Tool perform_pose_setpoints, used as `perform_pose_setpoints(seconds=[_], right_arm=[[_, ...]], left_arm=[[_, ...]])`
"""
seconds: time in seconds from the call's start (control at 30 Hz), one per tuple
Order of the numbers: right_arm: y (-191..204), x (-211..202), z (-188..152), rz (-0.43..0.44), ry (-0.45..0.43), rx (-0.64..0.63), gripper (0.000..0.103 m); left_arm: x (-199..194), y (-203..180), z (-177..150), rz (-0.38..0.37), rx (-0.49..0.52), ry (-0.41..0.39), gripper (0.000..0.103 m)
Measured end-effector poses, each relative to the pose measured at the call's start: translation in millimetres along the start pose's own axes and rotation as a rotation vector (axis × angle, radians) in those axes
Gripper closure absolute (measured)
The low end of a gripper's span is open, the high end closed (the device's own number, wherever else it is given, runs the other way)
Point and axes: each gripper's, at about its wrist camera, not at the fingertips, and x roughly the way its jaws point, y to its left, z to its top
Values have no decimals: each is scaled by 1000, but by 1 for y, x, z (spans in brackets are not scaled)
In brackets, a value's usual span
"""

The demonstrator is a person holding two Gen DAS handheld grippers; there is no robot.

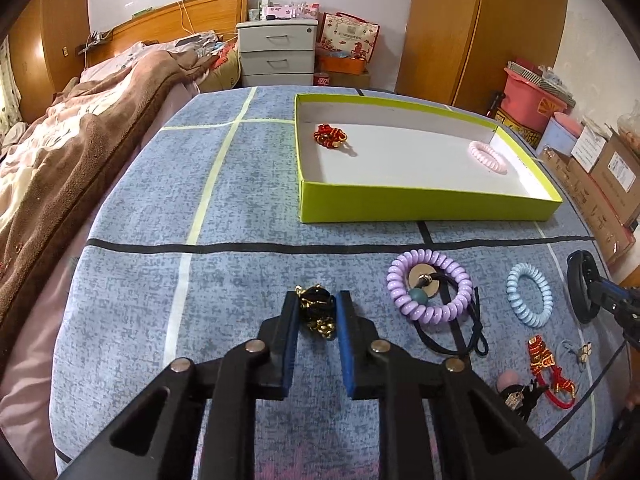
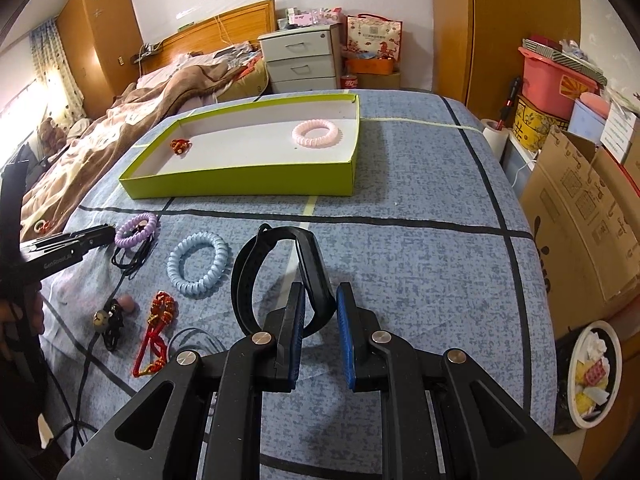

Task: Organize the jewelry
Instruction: 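Carry the wristband with the right gripper while the left gripper drops the charm into the box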

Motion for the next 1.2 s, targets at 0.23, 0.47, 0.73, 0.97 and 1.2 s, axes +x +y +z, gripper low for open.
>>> perform_pose_setpoints(seconds=[0.23, 0.47, 0.73, 0.97, 1.2], right_arm=[[2, -2, 0, -2, -8, 6, 86], [1, -7, 8, -4, -32, 15, 86], [9, -10, 32, 2, -57, -9, 86], [16, 3, 63, 14, -62, -26, 86], [24, 28, 98, 11, -49, -31, 86]], left_arm=[[-3, 4, -1, -21, -14, -8, 86], [-14, 7, 2, -68, -35, -41, 86], [-24, 6, 16, -64, -25, -83, 86], [-24, 3, 40, -74, -12, -117, 86], [-10, -3, 63, -106, -5, -111, 86]])
